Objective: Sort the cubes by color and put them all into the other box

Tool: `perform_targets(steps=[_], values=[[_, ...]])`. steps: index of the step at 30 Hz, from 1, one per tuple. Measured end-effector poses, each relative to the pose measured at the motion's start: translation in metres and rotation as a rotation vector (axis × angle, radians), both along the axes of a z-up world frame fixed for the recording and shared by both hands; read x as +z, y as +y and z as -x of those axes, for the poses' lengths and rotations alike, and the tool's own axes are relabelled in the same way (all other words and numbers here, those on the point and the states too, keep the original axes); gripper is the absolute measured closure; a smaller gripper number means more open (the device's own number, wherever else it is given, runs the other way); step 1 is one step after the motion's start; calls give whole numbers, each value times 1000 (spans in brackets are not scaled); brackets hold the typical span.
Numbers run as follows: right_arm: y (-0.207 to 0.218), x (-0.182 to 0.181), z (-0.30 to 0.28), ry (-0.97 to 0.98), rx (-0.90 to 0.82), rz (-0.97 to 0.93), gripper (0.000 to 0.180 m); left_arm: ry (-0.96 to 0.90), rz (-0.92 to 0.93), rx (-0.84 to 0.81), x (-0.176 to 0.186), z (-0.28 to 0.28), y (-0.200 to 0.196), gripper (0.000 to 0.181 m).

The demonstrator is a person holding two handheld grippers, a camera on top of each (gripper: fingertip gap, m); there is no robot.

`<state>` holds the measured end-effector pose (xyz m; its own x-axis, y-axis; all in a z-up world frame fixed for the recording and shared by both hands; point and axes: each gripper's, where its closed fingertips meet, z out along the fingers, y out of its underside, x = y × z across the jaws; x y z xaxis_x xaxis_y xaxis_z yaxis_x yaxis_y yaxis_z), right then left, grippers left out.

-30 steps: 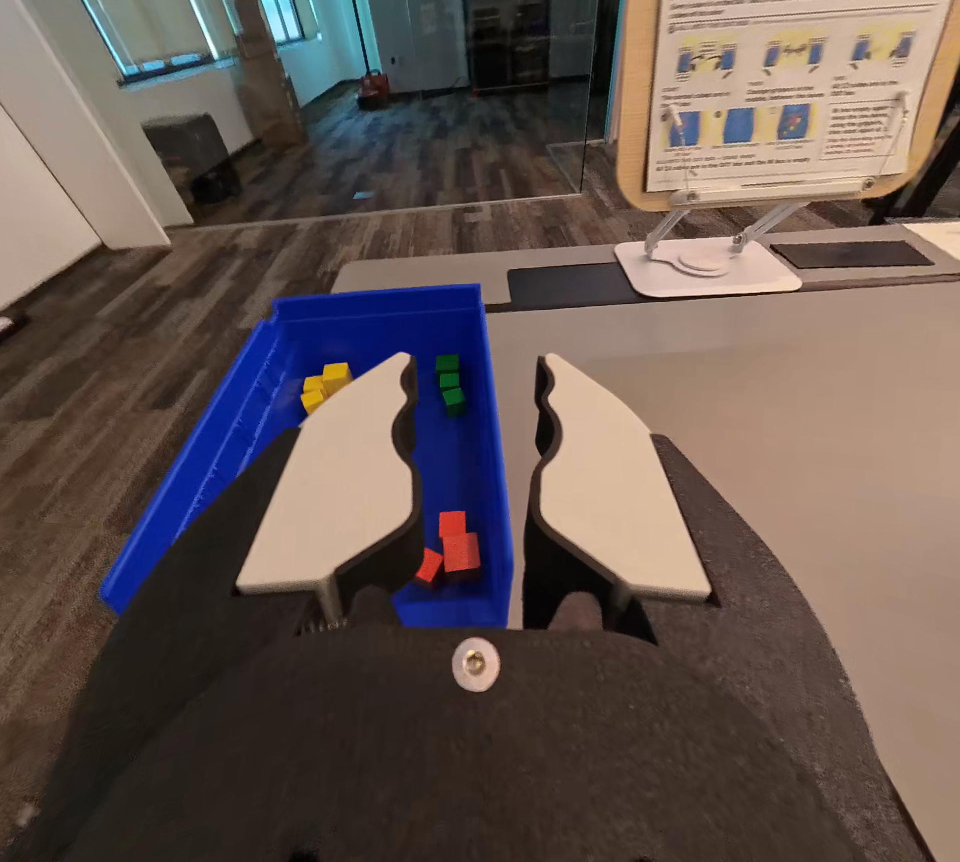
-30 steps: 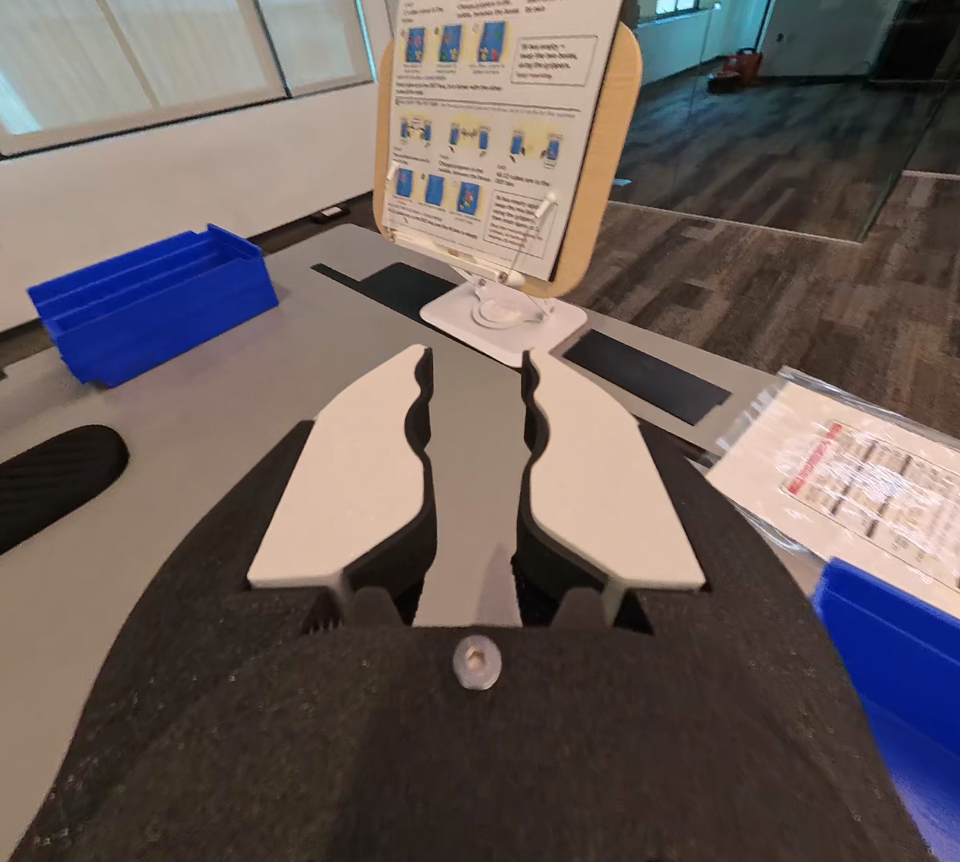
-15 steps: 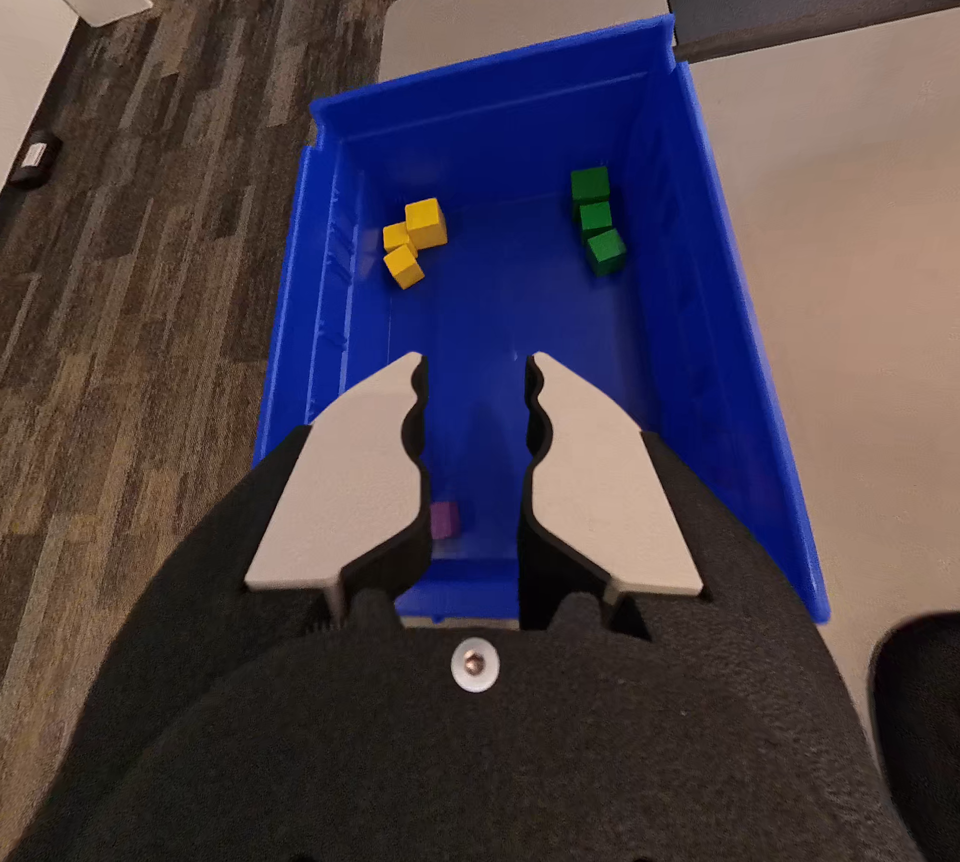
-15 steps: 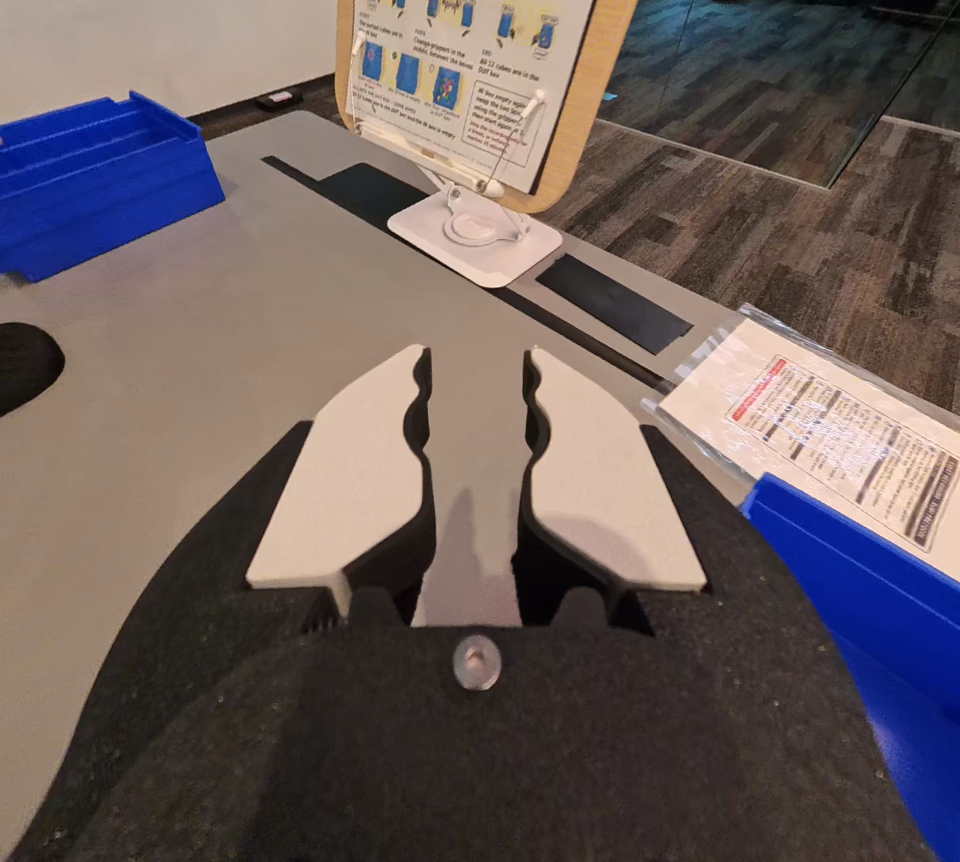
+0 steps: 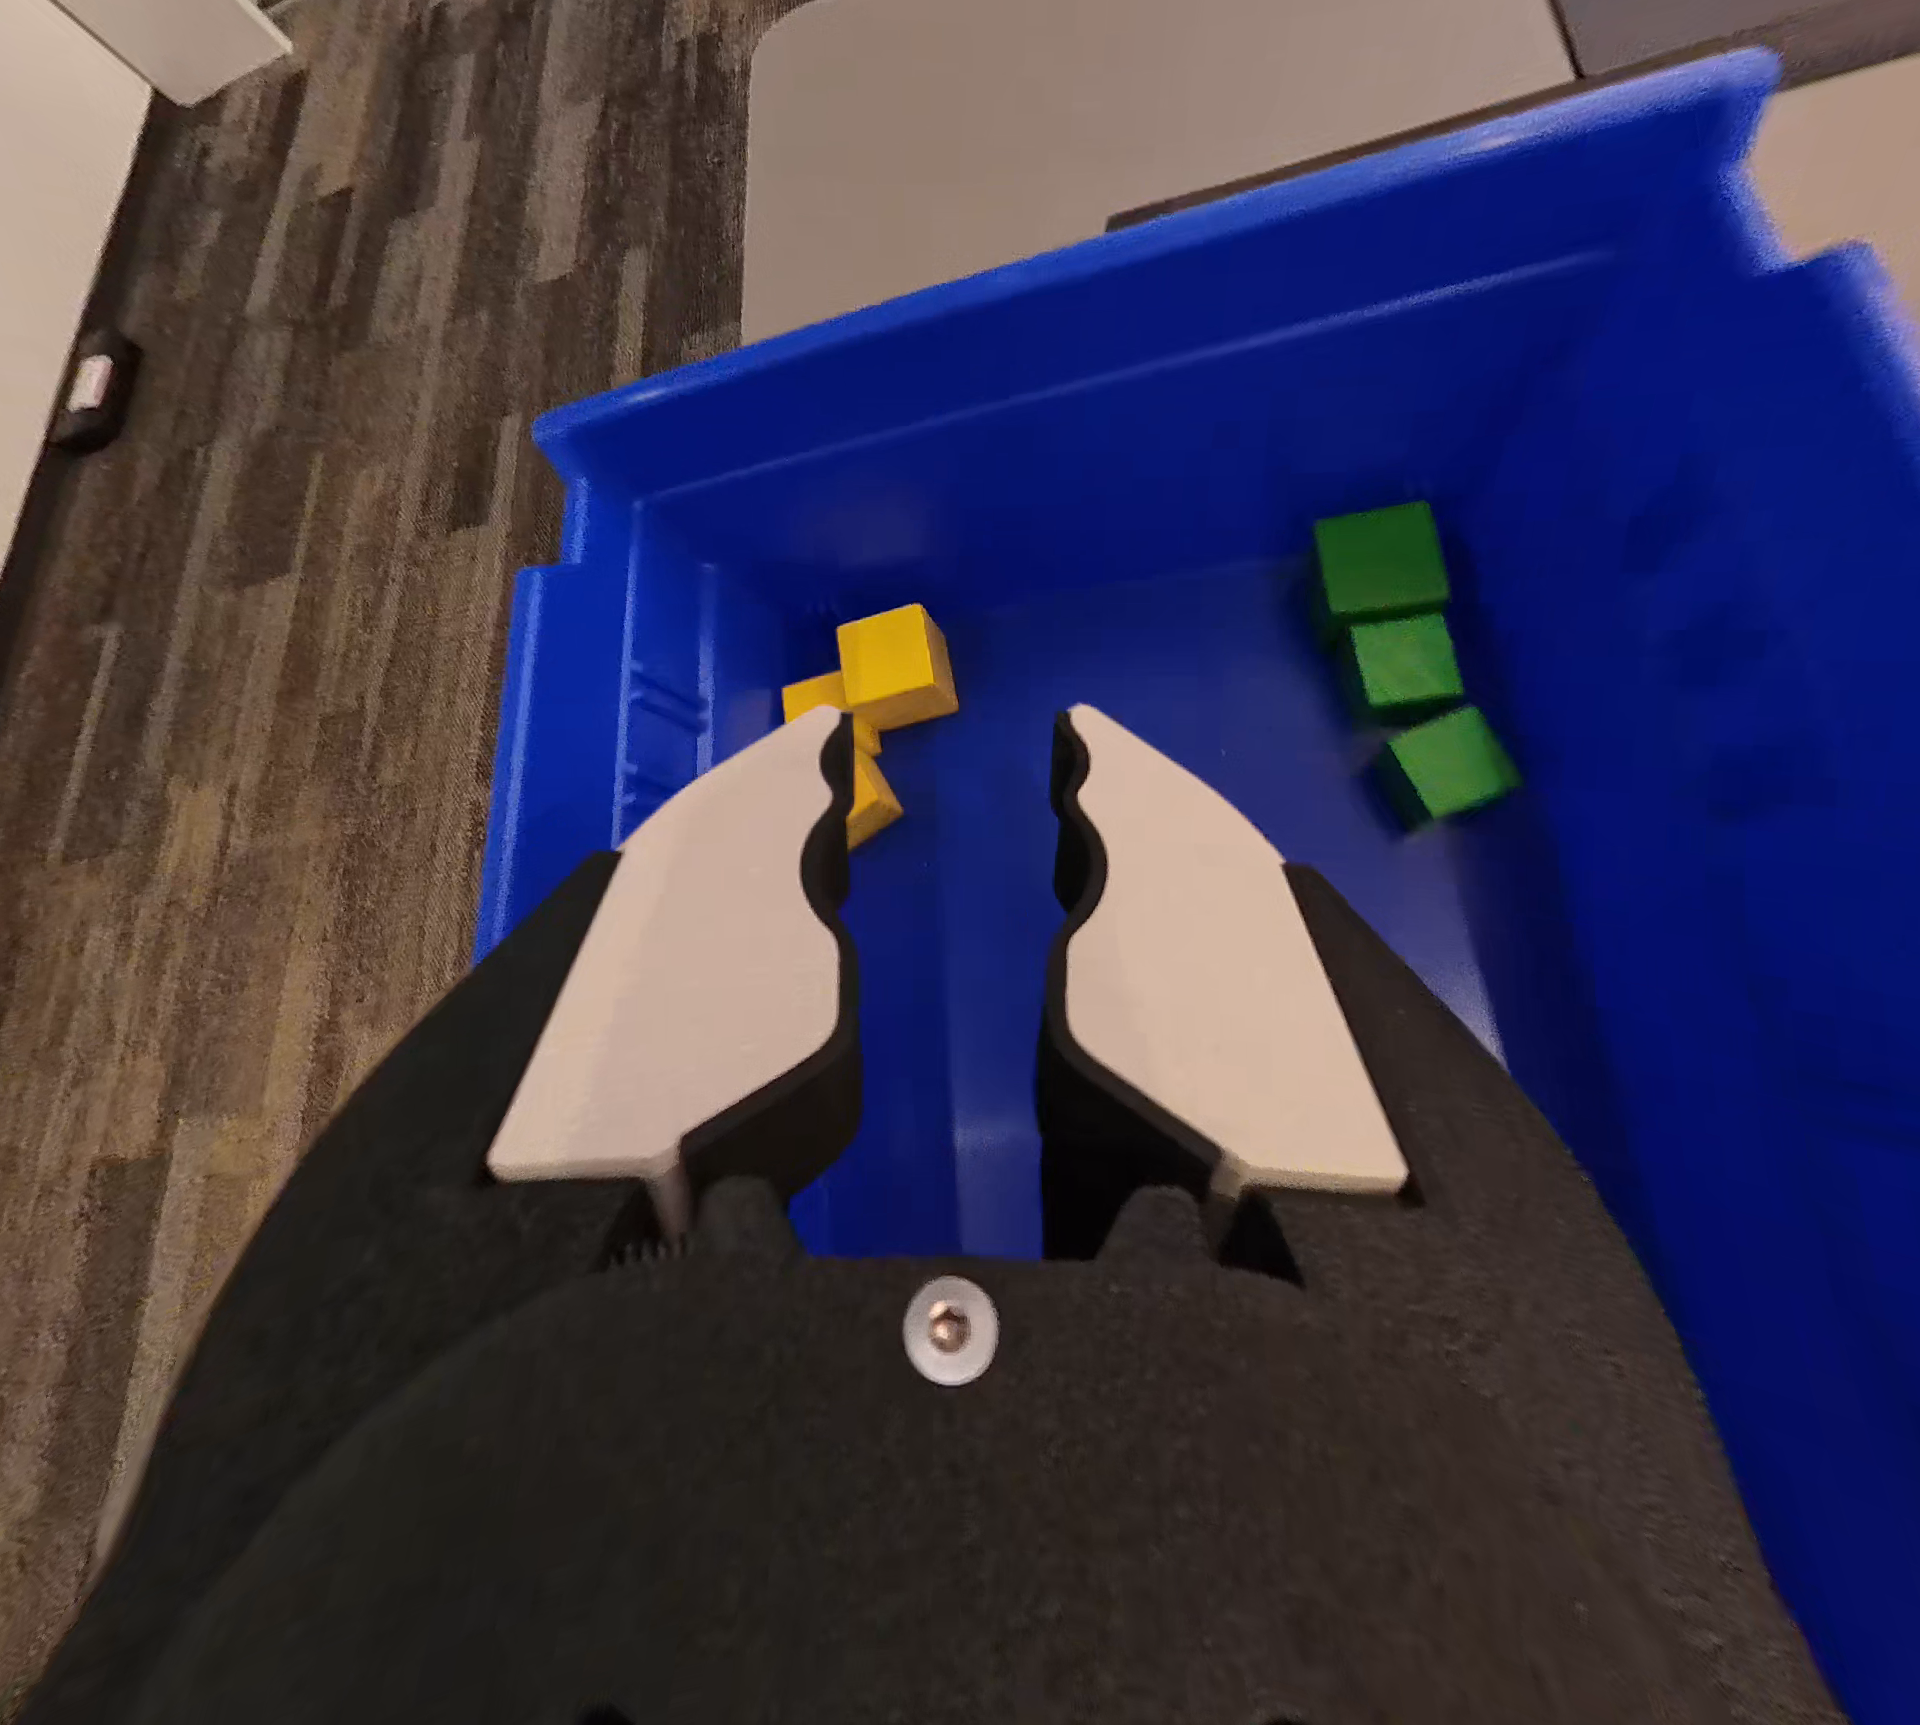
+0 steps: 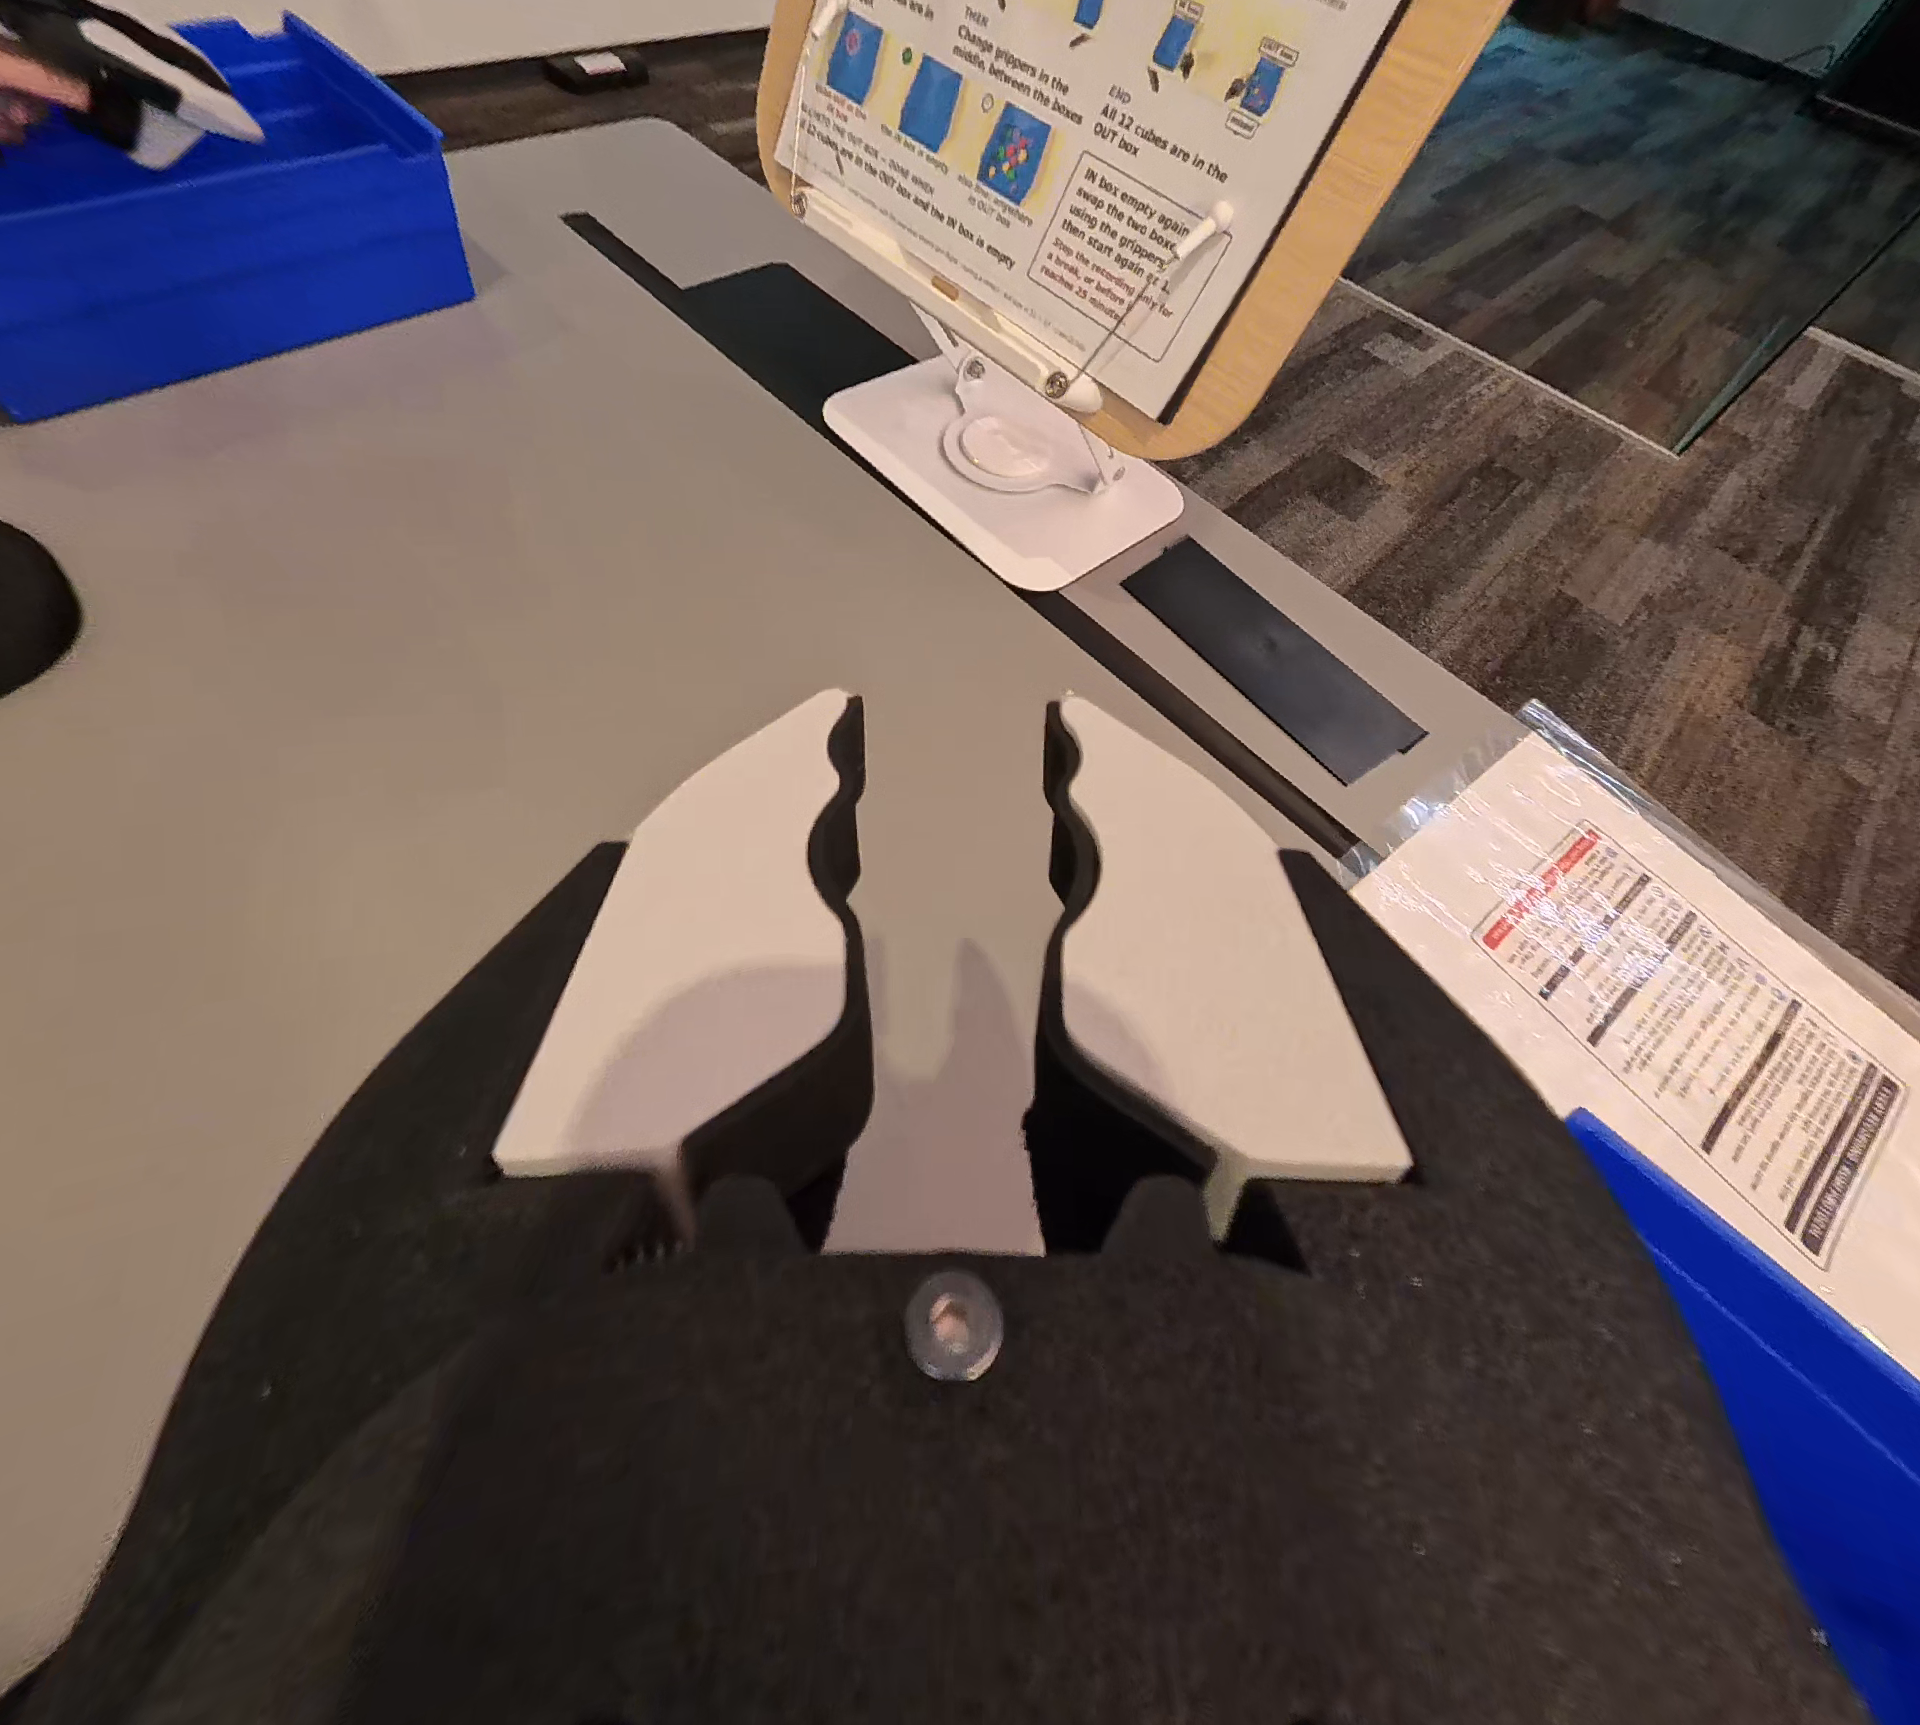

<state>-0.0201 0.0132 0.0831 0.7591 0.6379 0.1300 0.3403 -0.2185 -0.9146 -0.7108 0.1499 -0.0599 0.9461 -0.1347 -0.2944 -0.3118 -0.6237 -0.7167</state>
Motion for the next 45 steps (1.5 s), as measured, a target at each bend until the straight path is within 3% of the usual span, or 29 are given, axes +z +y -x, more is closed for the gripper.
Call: perform_targets(steps=[9,18,27,33,37,45], values=[[11,-11,-5,-31,-40,36,147,59,102,136,-34,25,39,137],[19,-32,1,-107,-30,105,148,127,190,154,-62,31,45,144],[23,-43,0,-134,-32,135,148,135,119,154,-61,32,49,151],[24,-46,-5,-125,-36,144,148,92,-58,72,-18,13,43,154],[25,-43,-3,-116,-38,136,148,100,-268,-47,36,-26,23,154],[20,-9,86,74,164,89,147,31,-531,-498,125,-223,-51,154]])
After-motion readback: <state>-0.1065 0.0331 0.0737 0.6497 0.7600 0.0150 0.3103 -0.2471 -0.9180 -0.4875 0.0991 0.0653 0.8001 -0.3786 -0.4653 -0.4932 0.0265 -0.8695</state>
